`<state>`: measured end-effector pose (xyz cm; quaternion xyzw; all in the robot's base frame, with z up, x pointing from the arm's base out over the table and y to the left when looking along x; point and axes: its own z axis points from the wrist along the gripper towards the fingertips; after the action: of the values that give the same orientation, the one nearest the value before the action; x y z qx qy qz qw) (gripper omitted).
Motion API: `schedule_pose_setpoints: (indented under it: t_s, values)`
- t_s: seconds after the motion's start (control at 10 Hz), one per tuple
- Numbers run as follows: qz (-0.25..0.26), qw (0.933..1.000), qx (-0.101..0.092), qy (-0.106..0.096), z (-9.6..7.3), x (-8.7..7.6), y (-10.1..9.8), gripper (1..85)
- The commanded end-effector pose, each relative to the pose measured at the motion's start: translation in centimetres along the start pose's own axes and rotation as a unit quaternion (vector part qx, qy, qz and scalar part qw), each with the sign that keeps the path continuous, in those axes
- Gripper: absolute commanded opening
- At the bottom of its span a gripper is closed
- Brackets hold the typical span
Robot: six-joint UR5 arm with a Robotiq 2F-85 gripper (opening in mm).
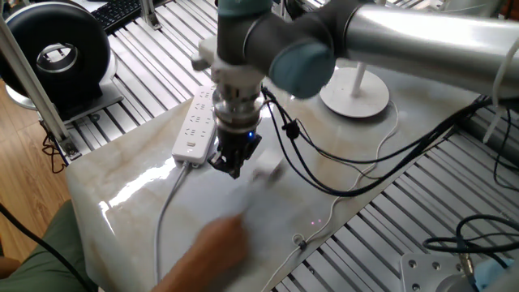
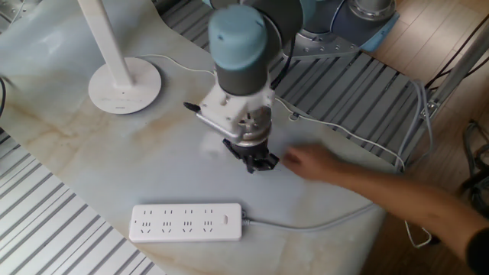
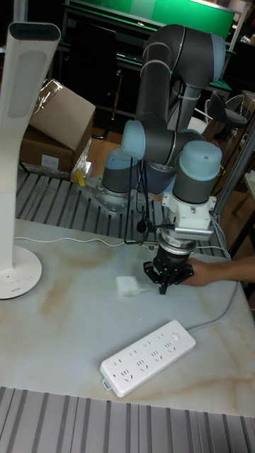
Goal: Plug in the power cord of the desk lamp, turn on the socket, and light up the desk lamp
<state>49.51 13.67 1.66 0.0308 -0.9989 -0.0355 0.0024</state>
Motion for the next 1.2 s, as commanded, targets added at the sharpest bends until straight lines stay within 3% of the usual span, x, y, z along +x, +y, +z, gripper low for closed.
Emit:
schedule_pose_setpoints:
  t_s: [0.0,0.3,0.5,0.6,1.0,1.1]
  values:
    - [-0.028,0.9986,0.044,0.000,0.9,-0.4,-3.4,1.0]
    - [-0.052,0.9965,0.066,0.003,0.3,-1.2,-5.9,1.0]
    - [-0.079,0.9911,0.107,0.009,-0.8,-1.6,-8.6,1.0]
    - [-0.081,0.9913,0.104,0.010,-1.1,-1.6,-8.8,1.0]
    - [-0.122,0.9823,0.142,0.014,-2.4,-2.7,-12.8,1.0]
    - [-0.127,0.9813,0.144,0.011,-2.5,-3.1,-13.2,1.0]
